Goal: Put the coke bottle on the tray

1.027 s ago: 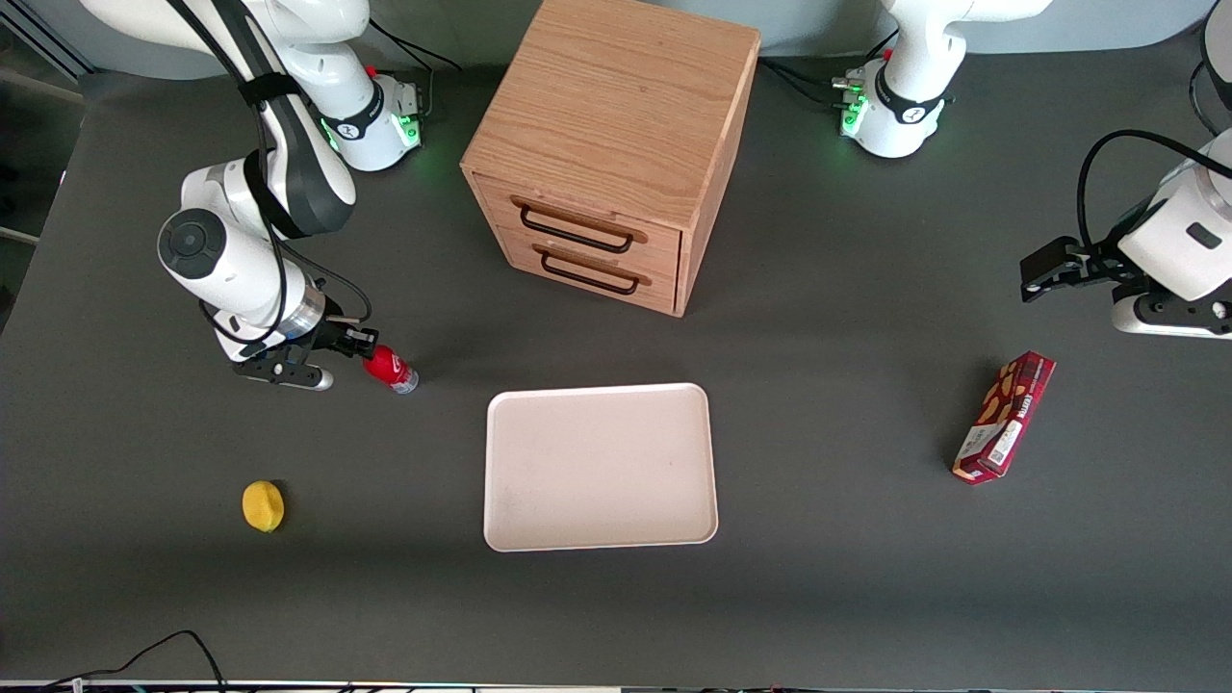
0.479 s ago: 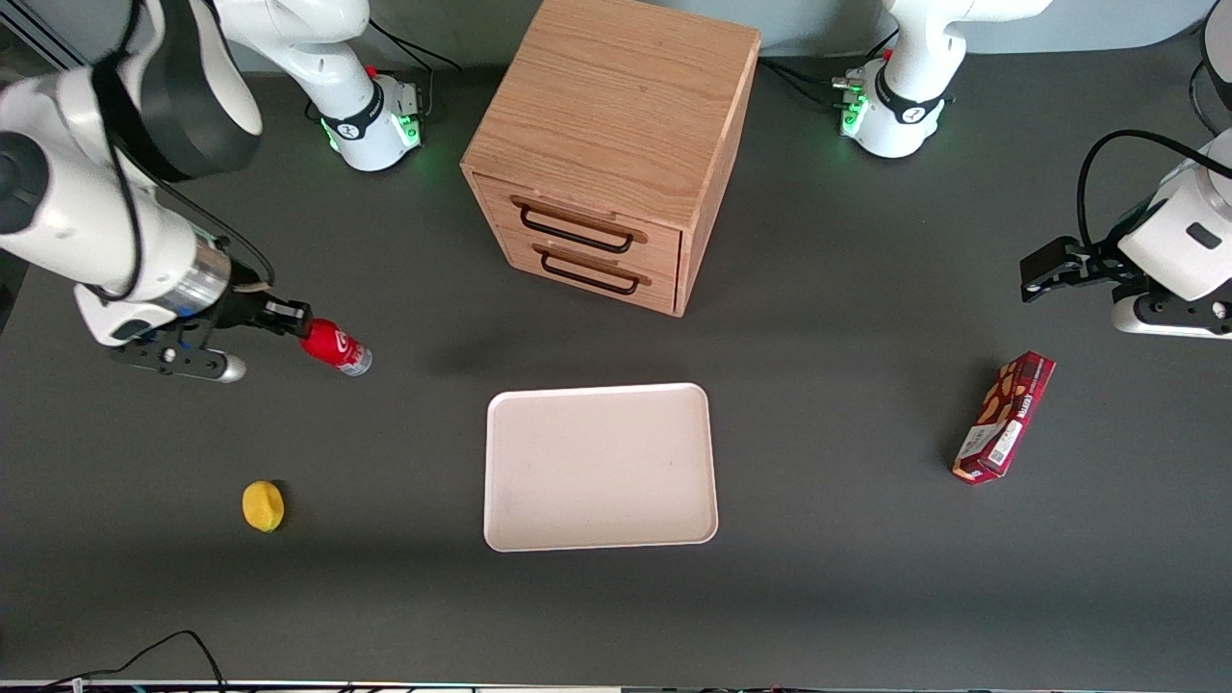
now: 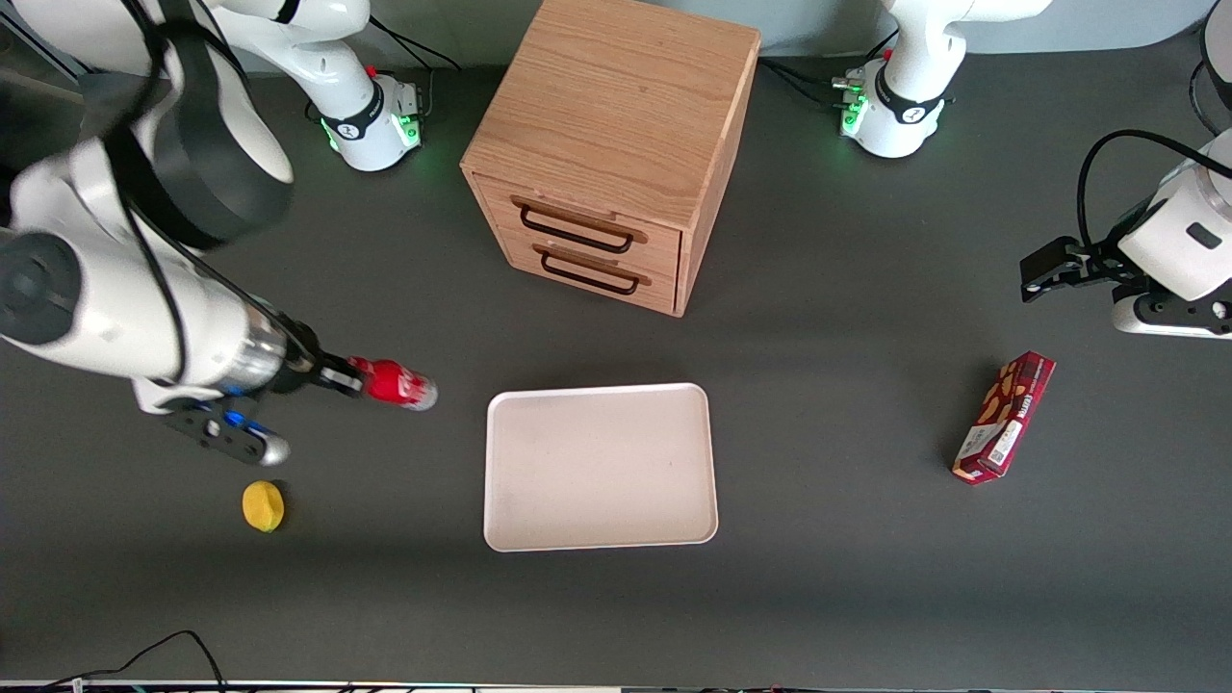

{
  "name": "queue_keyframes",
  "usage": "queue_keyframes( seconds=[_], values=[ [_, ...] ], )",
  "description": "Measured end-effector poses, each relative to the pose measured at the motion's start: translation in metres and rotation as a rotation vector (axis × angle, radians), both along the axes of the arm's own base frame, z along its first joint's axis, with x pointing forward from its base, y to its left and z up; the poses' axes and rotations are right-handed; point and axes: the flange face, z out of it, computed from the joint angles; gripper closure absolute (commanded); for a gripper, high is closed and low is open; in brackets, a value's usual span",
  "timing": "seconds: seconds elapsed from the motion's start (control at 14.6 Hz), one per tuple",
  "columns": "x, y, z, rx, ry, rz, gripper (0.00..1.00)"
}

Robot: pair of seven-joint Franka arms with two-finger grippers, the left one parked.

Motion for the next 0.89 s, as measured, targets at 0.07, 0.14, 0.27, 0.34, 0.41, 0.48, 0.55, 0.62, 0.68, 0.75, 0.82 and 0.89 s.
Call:
queue_keyframes(
  seconds=[0.07,0.14,0.27,0.34,0.41,0.48,0.55,0.62,0.68,0.75,0.82,0.89],
  values=[
    [0.010,0.014,-0.023,-0.013,-0.005,-0.041,1.00],
    [0.018,0.027,-0.047,-0.029,-0.019,-0.079,1.00],
    [0.029,0.053,-0.088,-0.035,-0.049,-0.148,1.00],
    [0.033,0.063,-0.104,-0.036,-0.065,-0.172,1.00],
    [0.036,0.070,-0.118,-0.038,-0.080,-0.190,1.00],
    [0.039,0.075,-0.128,-0.038,-0.092,-0.203,1.00],
    [0.041,0.079,-0.136,-0.036,-0.103,-0.212,1.00],
    [0.044,0.080,-0.140,-0.034,-0.117,-0.217,1.00],
    [0.047,0.079,-0.144,-0.034,-0.131,-0.220,1.00],
    [0.049,0.079,-0.148,-0.036,-0.147,-0.224,1.00],
    [0.051,0.079,-0.151,-0.037,-0.158,-0.225,0.51],
    [0.052,0.079,-0.155,-0.038,-0.160,-0.225,0.02]
  ],
)
